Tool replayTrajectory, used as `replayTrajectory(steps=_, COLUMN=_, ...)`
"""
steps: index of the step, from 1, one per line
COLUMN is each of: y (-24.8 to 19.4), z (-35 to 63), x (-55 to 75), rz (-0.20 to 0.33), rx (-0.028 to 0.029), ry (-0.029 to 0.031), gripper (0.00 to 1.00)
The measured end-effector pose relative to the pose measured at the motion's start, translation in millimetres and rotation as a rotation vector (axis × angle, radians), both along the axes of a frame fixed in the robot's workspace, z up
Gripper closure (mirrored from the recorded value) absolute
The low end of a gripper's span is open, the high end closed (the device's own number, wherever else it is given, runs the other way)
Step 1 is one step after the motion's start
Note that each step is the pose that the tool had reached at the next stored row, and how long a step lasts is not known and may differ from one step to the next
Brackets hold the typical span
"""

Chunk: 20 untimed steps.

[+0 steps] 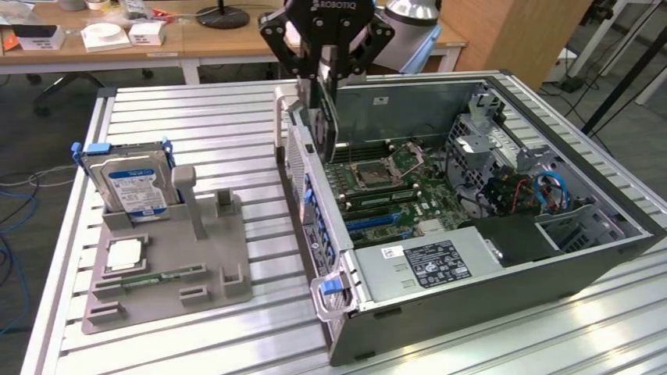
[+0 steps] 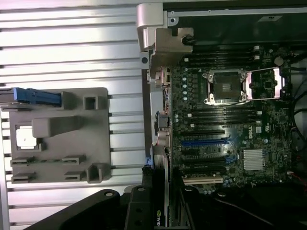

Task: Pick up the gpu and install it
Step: 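Insert the gpu into the slot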

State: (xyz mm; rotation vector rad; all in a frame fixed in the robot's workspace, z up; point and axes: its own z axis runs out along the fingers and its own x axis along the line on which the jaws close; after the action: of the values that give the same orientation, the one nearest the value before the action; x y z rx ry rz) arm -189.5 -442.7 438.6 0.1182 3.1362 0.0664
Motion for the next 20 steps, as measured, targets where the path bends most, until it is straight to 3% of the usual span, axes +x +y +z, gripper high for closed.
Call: replayTrajectory(steps=20, y=2.1, z=0.0, x=48.4, rz=0.000, rx=0.0001, ry=0.0000, gripper=0.74)
